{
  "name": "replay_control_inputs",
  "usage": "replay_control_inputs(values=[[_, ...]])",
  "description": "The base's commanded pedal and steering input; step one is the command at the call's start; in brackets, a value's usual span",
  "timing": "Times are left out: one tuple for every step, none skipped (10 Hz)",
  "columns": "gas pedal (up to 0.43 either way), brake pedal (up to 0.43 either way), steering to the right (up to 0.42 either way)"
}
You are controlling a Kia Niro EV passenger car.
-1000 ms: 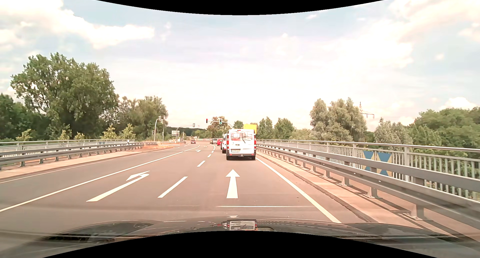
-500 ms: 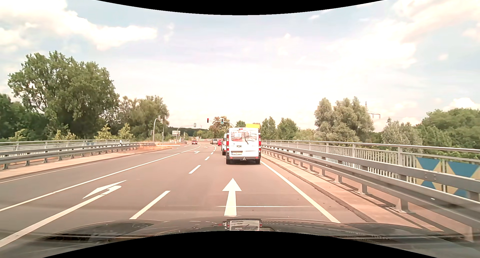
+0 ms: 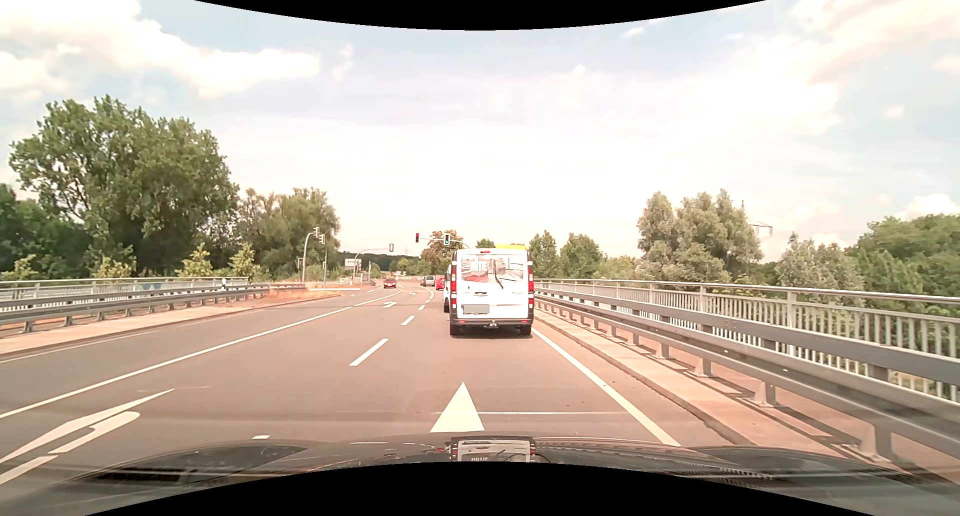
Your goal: Follow the waypoints while adhering to traffic rules and regulations
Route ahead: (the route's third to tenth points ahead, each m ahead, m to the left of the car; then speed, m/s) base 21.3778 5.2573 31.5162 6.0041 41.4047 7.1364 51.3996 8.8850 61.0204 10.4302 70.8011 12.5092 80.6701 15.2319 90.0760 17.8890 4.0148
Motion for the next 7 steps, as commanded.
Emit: replay_control_inputs(values=[[0.000, 0.000, -0.014], [0.000, 0.000, -0.014], [0.000, 0.000, -0.015], [0.000, 0.000, -0.015], [0.000, 0.037, -0.015], [0.000, 0.122, -0.015], [0.000, 0.165, -0.014]])
